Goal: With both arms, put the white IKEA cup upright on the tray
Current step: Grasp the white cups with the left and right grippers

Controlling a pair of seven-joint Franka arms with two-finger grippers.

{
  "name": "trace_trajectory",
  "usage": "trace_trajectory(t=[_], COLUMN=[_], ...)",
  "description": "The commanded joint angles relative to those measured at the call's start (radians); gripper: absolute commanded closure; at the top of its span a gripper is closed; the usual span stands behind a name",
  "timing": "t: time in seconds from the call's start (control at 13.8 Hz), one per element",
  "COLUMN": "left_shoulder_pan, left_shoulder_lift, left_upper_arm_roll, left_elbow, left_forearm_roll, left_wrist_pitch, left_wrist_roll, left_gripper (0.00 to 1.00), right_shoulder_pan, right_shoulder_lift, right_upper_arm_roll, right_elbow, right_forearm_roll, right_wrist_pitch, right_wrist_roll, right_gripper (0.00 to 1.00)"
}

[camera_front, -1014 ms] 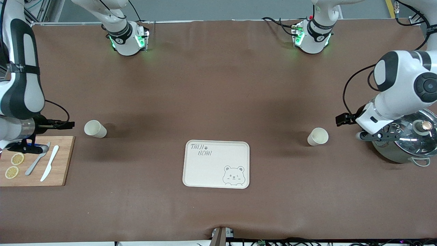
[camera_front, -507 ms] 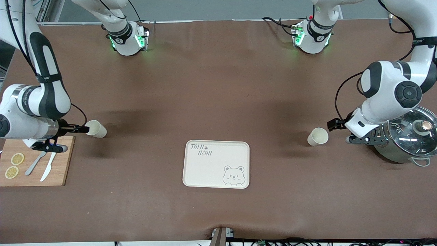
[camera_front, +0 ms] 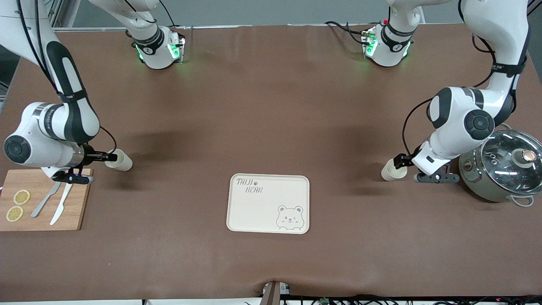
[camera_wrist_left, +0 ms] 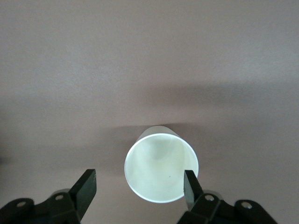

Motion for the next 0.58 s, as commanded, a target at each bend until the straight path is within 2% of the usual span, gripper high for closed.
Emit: trace_trajectory(t=[0.0,0.07,0.22,0.36,0.51], left_shoulder_pan=[0.009,0.009,0.009,0.011,0.011], left_shoulder_lift=[0.003,0.014,0.038,0.055,0.059], left_upper_arm_roll=[-0.005,-0.005,-0.005,-0.005,-0.005], left_elbow=[-0.012,-0.012,-0.020,-0.038,-0.078], left_forearm_roll=[-0.019,-0.019,-0.021,-0.021,-0.021], left_wrist_pitch=[0.025,0.037,0.086,0.129,0.196], left_wrist_roll=[-0.003,-0.004,-0.008,-0.008,-0.008], left_gripper=[0.24,0.27,0.37,0.41,0.59], right_shoulder_pan=[-0.008,-0.008,-0.008,-0.006,-0.002], right_shoulder_lift=[-0.028,-0.028,-0.028,-0.028,-0.028], right_upper_arm_roll=[0.009,0.009,0.009,0.009,0.012], right_elbow=[-0.046,-0.045,-0.032,-0.005,0.062], right_forearm_roll=[-0.017,-0.017,-0.017,-0.017,-0.015], right_wrist_pitch=[0.038,0.038,0.027,0.022,-0.057], right_wrist_roll=[0.008,0.008,0.005,0.013,0.016], right_gripper=[0.90,1.00,1.00,1.00,1.00])
